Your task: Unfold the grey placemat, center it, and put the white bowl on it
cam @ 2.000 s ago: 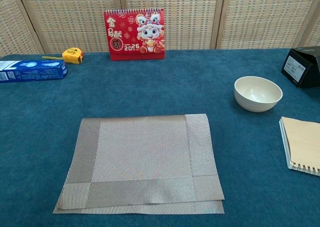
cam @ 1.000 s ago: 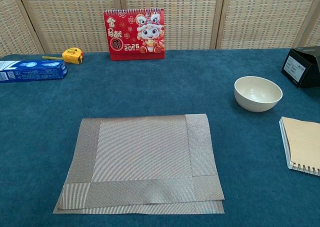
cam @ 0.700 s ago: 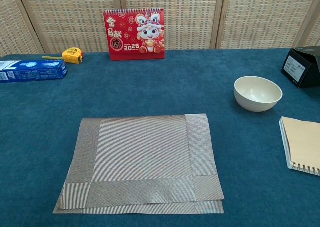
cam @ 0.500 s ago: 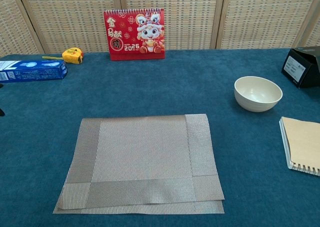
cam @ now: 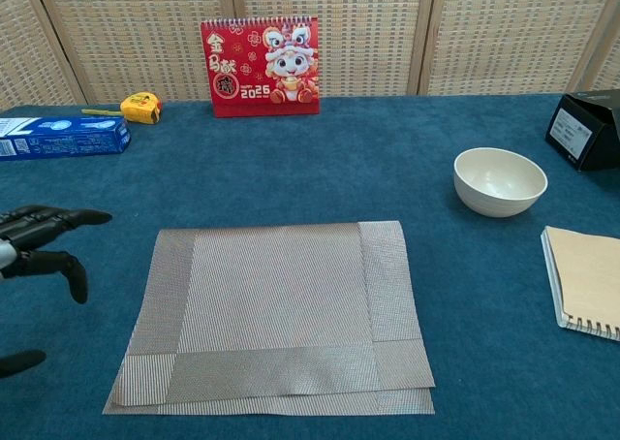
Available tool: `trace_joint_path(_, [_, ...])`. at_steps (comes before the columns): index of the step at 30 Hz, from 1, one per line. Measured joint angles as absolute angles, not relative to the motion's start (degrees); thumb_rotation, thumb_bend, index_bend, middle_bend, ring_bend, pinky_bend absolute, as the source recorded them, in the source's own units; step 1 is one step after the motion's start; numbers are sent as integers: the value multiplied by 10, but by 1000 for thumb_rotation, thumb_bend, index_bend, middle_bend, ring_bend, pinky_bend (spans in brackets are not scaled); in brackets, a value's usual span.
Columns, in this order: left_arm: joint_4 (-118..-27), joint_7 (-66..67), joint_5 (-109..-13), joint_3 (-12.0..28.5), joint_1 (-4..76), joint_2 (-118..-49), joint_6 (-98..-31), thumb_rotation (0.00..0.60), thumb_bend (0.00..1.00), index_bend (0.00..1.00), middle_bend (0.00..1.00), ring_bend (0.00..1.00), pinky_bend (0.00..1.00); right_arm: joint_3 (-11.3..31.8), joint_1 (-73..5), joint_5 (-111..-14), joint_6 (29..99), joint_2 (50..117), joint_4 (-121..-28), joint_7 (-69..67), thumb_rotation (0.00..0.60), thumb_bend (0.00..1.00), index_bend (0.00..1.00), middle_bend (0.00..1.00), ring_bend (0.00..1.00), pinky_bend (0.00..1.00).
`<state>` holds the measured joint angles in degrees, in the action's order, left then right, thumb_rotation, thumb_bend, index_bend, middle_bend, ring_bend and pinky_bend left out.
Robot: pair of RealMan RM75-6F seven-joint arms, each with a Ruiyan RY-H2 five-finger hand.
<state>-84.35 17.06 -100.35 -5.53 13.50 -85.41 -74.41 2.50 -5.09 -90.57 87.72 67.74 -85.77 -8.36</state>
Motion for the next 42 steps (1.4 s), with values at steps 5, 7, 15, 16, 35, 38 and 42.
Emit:
trace_joint_path(5, [-838, 210, -997, -61, 139, -882, -720, 600, 231, 428, 0, 0, 0, 26, -51, -904, 877, 675, -859, -90, 600, 63, 0, 0, 0, 0])
trace_joint_path(7, [-837, 218, -995, -62, 139, -890, -716, 600, 231, 436, 0, 0, 0, 26, -51, -903, 876, 674, -859, -92, 600, 63, 0, 0, 0, 0])
trace_joint_path(15, [-827, 239, -986, -63, 140, -917, -711, 600, 231, 461, 0, 0, 0, 26, -50, -903, 876, 671, -861, -101, 600, 62, 0, 0, 0, 0])
trace_joint_path(16, [-825, 242, -985, -63, 140, -919, -710, 600, 231, 462, 0, 0, 0, 26, -50, -903, 876, 671, -861, -102, 600, 62, 0, 0, 0, 0])
trace_joint_path(35, [-812, 255, -965, -63, 151, -957, -688, 600, 236, 484, 0, 0, 0, 26, -49, -904, 875, 665, -864, -117, 600, 62, 0, 0, 0, 0])
trace_joint_path(38, [-810, 262, -962, -62, 151, -961, -688, 600, 237, 486, 0, 0, 0, 25, -49, -906, 875, 663, -865, -120, 600, 62, 0, 0, 0, 0])
trace_joint_path(42, [-805, 270, -957, -61, 151, -969, -687, 600, 288, 491, 0, 0, 0, 23, -49, -910, 876, 662, -867, -123, 600, 62, 0, 0, 0, 0])
